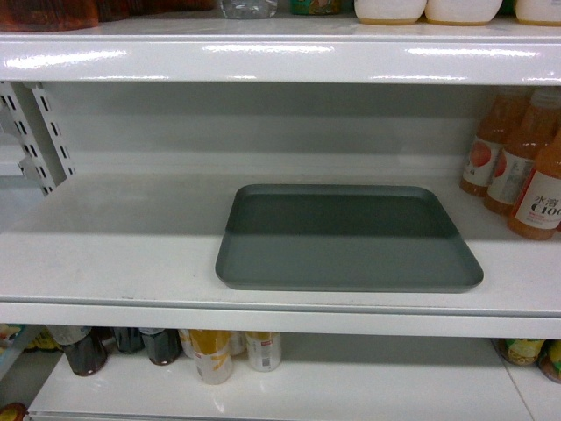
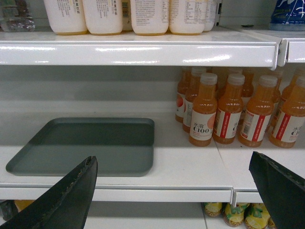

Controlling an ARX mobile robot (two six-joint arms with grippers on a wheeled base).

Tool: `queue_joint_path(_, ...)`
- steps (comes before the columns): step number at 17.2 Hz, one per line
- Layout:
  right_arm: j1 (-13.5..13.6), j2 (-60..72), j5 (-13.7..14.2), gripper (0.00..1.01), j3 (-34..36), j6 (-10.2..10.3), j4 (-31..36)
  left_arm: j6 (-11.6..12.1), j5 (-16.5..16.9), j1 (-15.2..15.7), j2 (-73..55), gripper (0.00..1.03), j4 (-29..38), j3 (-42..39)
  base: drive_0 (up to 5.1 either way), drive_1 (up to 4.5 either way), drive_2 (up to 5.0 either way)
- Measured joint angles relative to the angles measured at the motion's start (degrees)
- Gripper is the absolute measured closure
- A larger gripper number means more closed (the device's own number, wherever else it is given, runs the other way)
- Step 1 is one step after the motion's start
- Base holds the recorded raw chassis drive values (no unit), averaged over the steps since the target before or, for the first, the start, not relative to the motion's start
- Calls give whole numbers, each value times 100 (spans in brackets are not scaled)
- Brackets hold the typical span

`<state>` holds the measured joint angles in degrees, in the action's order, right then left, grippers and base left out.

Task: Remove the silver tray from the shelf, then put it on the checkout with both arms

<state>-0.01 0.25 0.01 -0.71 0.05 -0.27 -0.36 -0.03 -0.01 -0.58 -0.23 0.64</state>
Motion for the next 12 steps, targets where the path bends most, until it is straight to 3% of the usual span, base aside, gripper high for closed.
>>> queue_joint_path(12,0,0,0,3,0,0,2,0,0,0,0,5,0,0,0,0,0)
